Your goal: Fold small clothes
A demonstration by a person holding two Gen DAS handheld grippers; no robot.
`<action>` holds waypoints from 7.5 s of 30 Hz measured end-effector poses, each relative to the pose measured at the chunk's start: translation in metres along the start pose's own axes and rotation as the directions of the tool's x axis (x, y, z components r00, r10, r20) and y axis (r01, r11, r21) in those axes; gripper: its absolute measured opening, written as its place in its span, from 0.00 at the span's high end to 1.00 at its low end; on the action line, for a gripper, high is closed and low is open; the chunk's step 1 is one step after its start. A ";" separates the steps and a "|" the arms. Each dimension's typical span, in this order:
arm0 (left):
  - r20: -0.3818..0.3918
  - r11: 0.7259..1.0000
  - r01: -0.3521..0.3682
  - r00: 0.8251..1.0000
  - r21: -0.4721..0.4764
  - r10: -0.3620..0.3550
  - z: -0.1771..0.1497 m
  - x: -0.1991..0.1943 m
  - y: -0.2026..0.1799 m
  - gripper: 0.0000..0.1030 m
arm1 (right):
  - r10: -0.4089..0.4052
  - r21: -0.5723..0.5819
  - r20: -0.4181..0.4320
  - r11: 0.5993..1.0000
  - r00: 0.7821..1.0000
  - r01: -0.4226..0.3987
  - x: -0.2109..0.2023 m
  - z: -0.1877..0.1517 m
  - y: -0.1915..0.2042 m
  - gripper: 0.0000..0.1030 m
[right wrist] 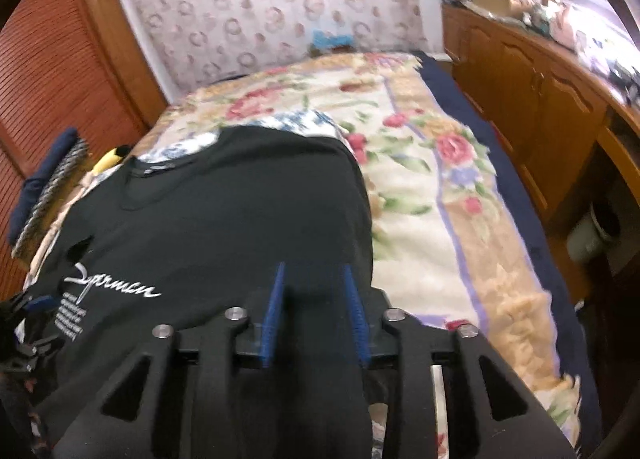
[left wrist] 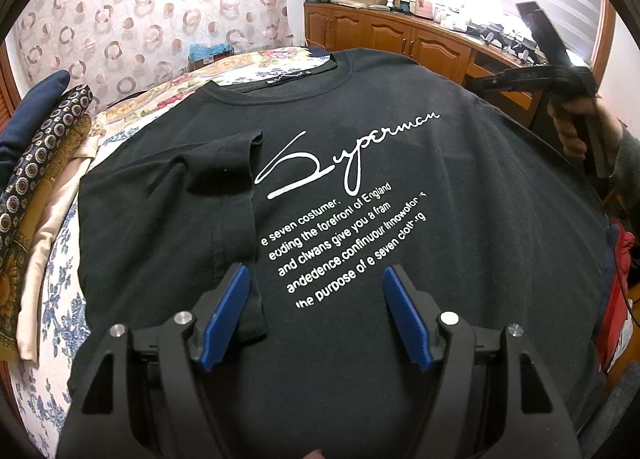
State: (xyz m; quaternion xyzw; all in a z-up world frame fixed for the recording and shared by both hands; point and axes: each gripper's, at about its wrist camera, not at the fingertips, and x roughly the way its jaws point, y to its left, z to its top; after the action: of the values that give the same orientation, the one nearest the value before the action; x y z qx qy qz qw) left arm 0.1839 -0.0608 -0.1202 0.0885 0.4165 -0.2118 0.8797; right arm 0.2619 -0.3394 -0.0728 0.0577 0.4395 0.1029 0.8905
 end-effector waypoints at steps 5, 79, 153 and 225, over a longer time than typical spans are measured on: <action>0.000 1.000 -0.001 1.000 0.001 0.001 0.000 0.000 0.000 0.32 | -0.020 -0.001 -0.044 1.000 0.999 0.020 0.017 -0.003 0.000 0.71; 0.119 0.991 -0.021 0.992 -0.129 0.036 0.001 -0.044 0.030 0.31 | -0.146 -0.144 0.288 0.970 0.946 0.193 -0.129 0.046 0.026 1.00; 0.228 0.976 -0.099 0.963 -0.193 0.143 -0.003 -0.097 0.050 0.31 | 0.142 -0.425 -0.030 0.894 0.989 -0.141 -0.086 -0.108 0.179 0.68; -0.006 0.927 -0.130 0.991 -0.352 0.137 0.052 0.035 0.198 0.96 | 0.028 -0.340 -0.052 0.939 0.998 -0.044 0.087 0.054 0.088 0.39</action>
State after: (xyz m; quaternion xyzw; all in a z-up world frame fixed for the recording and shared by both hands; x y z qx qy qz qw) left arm 0.3276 0.0883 -0.1179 -0.0441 0.4324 -0.0743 0.8975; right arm 0.3441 -0.2339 -0.0900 -0.0919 0.4346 0.1952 0.8744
